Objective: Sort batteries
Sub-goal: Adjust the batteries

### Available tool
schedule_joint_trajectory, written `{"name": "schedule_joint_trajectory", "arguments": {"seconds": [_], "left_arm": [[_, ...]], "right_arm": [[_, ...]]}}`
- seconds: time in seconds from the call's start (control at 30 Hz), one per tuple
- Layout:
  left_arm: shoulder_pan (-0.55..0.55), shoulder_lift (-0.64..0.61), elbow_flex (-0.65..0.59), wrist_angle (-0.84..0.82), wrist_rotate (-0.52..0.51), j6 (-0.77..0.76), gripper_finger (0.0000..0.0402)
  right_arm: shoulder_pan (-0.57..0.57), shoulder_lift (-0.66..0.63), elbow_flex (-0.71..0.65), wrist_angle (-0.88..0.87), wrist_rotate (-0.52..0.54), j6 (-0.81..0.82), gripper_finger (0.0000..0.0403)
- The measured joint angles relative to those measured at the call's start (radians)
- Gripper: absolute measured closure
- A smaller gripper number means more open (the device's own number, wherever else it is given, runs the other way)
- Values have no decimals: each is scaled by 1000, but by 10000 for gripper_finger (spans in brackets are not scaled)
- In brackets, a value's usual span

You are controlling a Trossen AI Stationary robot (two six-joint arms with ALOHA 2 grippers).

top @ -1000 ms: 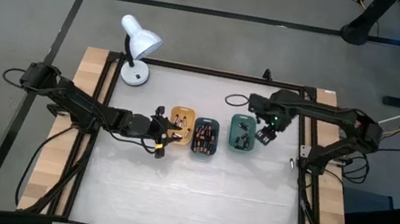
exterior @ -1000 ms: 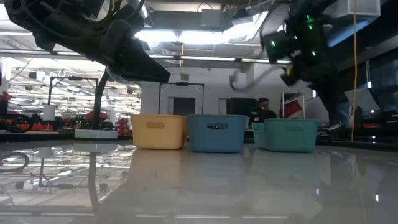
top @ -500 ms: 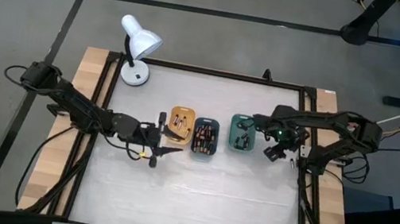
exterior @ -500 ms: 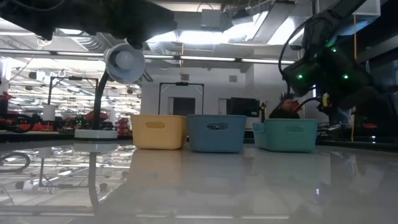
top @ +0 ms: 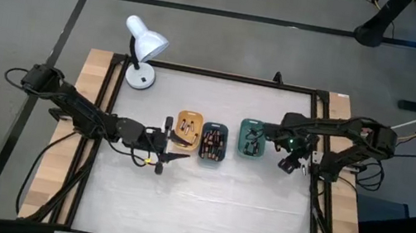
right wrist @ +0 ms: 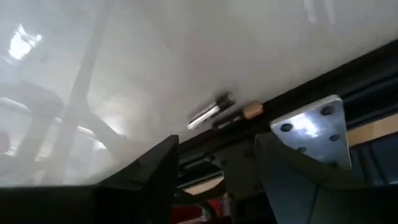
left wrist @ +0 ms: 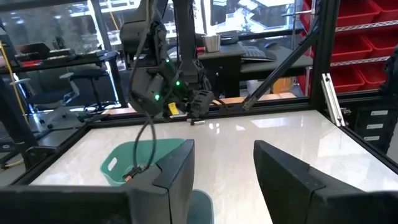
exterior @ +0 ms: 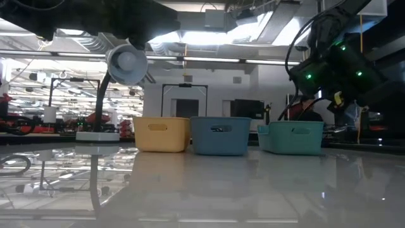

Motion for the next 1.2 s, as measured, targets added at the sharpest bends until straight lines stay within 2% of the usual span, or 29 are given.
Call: {"name": "schedule_joint_trajectory", "arguments": {"seconds": [0.13,0.27,0.47,0.6,0.77,0.87,0.97,1.07,1.2], "left_arm": [[0,0,0,-5,0,4,245],[0,0,0,-5,0,3,245],[-1,0,0,-4,0,-5,245],[-2,0,0,0,0,-4,245],[3,0,0,-4,0,3,245],[13,0,0,-27,0,-2,245],[23,0,0,-36,0,-34,245],[30,0,0,-69,0,-83,245],[31,22,64,-144,-1,-120,245]], "right_arm": [[42,4,0,14,-14,54,194],[25,4,0,40,-52,112,194],[-94,18,-1,39,-82,56,194],[-90,19,-1,30,-75,7,194],[21,19,5,32,70,-31,194],[75,16,36,32,186,-11,194],[114,-8,85,28,251,40,194],[162,-79,126,30,290,105,194],[243,-270,135,94,425,230,194]]}}
